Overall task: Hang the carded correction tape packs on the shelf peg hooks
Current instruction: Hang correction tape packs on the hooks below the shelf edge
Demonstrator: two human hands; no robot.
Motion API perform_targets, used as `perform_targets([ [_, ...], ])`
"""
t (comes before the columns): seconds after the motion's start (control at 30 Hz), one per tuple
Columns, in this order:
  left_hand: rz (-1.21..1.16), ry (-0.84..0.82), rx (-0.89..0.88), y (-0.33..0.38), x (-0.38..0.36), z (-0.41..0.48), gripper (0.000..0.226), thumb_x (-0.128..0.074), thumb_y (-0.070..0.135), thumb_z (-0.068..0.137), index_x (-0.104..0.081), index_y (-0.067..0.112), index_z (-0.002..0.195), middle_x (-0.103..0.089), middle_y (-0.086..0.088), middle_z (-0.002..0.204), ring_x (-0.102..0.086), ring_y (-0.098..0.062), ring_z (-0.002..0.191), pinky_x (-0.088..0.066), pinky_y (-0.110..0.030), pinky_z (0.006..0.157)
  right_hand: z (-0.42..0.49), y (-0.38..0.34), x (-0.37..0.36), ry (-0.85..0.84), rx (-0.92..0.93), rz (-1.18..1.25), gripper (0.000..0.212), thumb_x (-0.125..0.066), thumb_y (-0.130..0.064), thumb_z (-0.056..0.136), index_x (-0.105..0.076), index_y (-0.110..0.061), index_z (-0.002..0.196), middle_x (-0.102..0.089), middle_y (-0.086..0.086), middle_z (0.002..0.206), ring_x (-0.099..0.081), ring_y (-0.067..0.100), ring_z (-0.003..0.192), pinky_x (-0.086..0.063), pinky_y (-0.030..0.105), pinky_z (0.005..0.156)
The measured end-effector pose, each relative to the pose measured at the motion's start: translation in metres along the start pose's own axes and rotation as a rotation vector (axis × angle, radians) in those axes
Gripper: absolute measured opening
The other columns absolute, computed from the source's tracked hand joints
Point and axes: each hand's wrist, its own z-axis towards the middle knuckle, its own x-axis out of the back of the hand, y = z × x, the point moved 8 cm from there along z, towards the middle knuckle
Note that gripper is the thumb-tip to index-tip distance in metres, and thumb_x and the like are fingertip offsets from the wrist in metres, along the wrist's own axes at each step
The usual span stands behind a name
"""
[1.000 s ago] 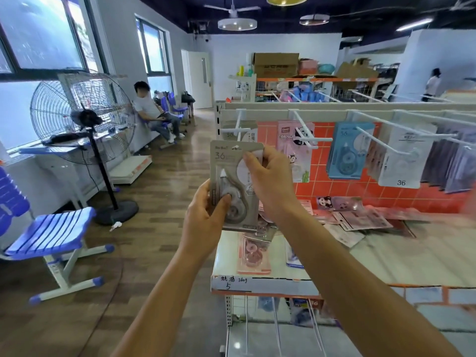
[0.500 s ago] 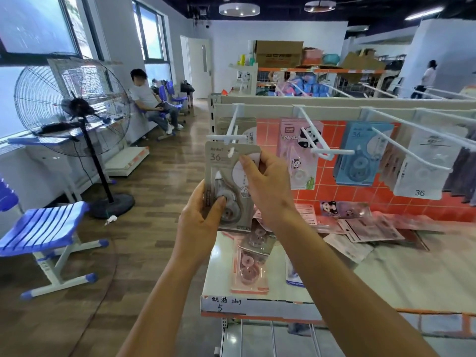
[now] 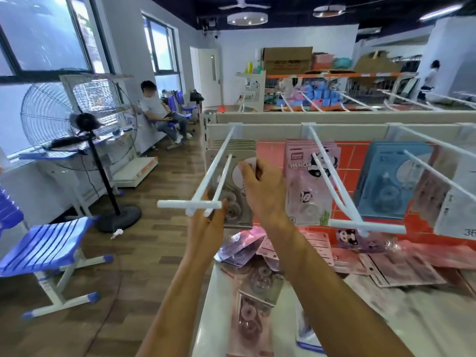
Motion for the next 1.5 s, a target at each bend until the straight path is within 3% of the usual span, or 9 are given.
perform_targets([
  [0.1,0.022,0.016,-0.014,-0.001,-0.004,0.005,0.031,-0.057,0.021,0.096,-0.056,0.021,0.126,-0.066,0.000,0.114,-0.063,-0.013,0.104,-0.051,-0.028,0.089,0.006,0.008,-0.003,0.013,0.015,-0.039,0.019,-0.058,-0.023,0.092,-0.058,-0.021,0.074,-0.052,-0.011,0.063,-0.048,0.005,0.059,-0.035,0.013,0.053],
  [0.23,-0.003,0.019,-0.036,-0.001,-0.008,0.008,0.048,-0.055,0.016,0.096,-0.043,0.016,0.143,-0.060,-0.005,0.131,-0.056,-0.020,0.121,-0.046,-0.038,0.104,0.006,0.018,-0.006,0.035,0.022,-0.071,0.025,-0.056,-0.033,0.093,-0.058,-0.013,0.078,-0.057,-0.002,0.068,-0.054,0.016,0.065,-0.045,0.033,0.060],
  [0.4,0.045,0.040,-0.041,-0.002,-0.007,0.009,0.047,-0.057,0.020,0.096,-0.046,0.022,0.142,-0.066,0.000,0.117,-0.062,-0.014,0.106,-0.049,-0.016,0.087,0.003,0.025,-0.005,0.060,-0.033,-0.061,0.028,-0.056,-0.037,0.093,-0.059,-0.012,0.080,-0.059,-0.002,0.072,-0.054,0.016,0.068,-0.044,0.032,0.063],
  [0.57,0.151,0.031,0.015,-0.012,-0.005,0.008,0.025,-0.058,0.038,0.093,-0.067,0.021,0.108,-0.069,-0.003,0.095,-0.064,-0.022,0.092,-0.053,-0.037,0.078,-0.007,0.025,0.004,0.090,-0.065,-0.072,0.023,-0.060,-0.032,0.091,-0.061,-0.012,0.083,-0.056,-0.006,0.070,-0.049,0.006,0.061,-0.037,0.015,0.055],
  [0.67,0.252,0.006,0.052,-0.020,-0.003,0.004,0.029,-0.057,0.042,0.092,-0.066,0.019,0.107,-0.065,-0.006,0.099,-0.061,-0.023,0.092,-0.046,-0.033,0.074,-0.023,0.034,0.006,0.068,-0.117,-0.034,0.020,-0.063,-0.025,0.091,-0.062,-0.005,0.097,-0.058,-0.007,0.078,-0.055,0.002,0.066,-0.044,0.008,0.059],
  [0.83,0.362,-0.057,0.119,-0.037,-0.005,0.001,0.049,-0.058,0.051,0.084,-0.062,0.016,0.117,-0.064,-0.008,0.110,-0.059,-0.026,0.104,-0.048,-0.039,0.091,-0.055,0.051,0.011,0.084,-0.184,-0.108,0.017,-0.064,-0.022,0.090,-0.062,-0.010,0.101,-0.063,-0.003,0.090,-0.062,0.015,0.085,-0.053,0.031,0.079],
  [1.13,0.833,-0.341,0.170,-0.048,-0.032,-0.035,0.065,-0.050,0.045,0.093,-0.036,-0.002,0.136,-0.043,-0.021,0.135,-0.041,-0.036,0.124,-0.036,-0.040,0.100,-0.111,0.082,0.023,0.011,-0.333,-0.424,0.026,-0.058,-0.015,0.090,-0.059,-0.007,0.115,-0.065,0.010,0.114,-0.059,0.026,0.107,-0.043,0.033,0.089],
  [1.33,0.994,-0.542,0.075,-0.072,-0.039,-0.081,0.058,-0.049,0.044,0.095,-0.039,0.006,0.138,-0.039,-0.018,0.143,-0.037,-0.036,0.131,-0.038,-0.044,0.101,-0.164,0.115,0.031,-0.126,-0.458,-0.624,0.023,-0.056,-0.021,0.089,-0.063,-0.008,0.107,-0.067,0.011,0.106,-0.061,0.032,0.102,-0.038,0.030,0.070],
  [1.5,0.968,-0.641,0.083,-0.100,-0.043,-0.110,0.034,-0.047,0.028,0.095,-0.054,0.008,0.122,-0.052,-0.015,0.130,-0.049,-0.032,0.119,-0.044,-0.037,0.091,-0.190,0.134,0.029,-0.240,-0.517,-0.791,0.028,-0.059,-0.024,0.088,-0.060,-0.007,0.110,-0.061,0.014,0.116,-0.056,0.034,0.107,-0.045,0.038,0.083],
])
